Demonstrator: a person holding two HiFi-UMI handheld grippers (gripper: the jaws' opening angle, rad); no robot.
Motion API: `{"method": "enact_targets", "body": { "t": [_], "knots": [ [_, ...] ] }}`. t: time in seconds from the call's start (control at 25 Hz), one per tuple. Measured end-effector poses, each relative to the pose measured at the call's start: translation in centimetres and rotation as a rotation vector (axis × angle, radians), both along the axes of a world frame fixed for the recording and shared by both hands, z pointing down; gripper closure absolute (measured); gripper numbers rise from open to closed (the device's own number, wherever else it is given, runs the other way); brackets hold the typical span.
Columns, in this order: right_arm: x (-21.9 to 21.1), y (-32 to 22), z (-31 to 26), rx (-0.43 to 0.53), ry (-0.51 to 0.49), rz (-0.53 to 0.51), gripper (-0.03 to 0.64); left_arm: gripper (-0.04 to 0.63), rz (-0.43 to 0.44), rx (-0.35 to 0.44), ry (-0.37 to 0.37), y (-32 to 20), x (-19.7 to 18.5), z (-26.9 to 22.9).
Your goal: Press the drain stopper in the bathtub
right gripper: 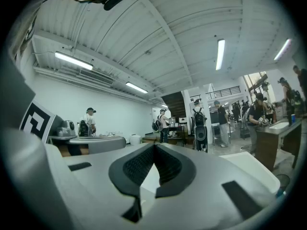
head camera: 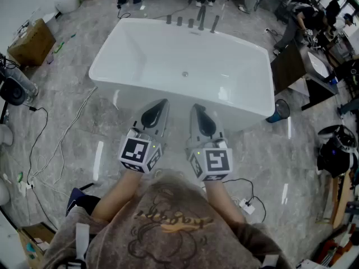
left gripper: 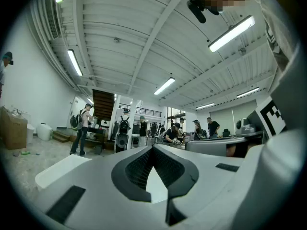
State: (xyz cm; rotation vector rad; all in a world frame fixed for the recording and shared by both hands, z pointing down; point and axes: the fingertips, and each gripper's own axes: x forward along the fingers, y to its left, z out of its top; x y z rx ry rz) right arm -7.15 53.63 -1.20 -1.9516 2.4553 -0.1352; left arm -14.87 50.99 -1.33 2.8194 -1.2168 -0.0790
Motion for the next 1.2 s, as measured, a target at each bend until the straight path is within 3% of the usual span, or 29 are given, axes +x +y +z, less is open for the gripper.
{"method": "enact_targets", "body": {
  "t": [0.6,1.2],
  "knots": [
    [-1.1,-0.3,-0.7,0.024,-0.034,-0.012,0.615,0.589,0.004,0.004,-0.003,-0.5,-1.8,-0.3],
    [-0.6,-1.2,-0.4,0.047,-0.055,0.058,0.614,0.589,0.045,0.0,-0.01,-2.3,-3.2,0.1]
  ]
}}
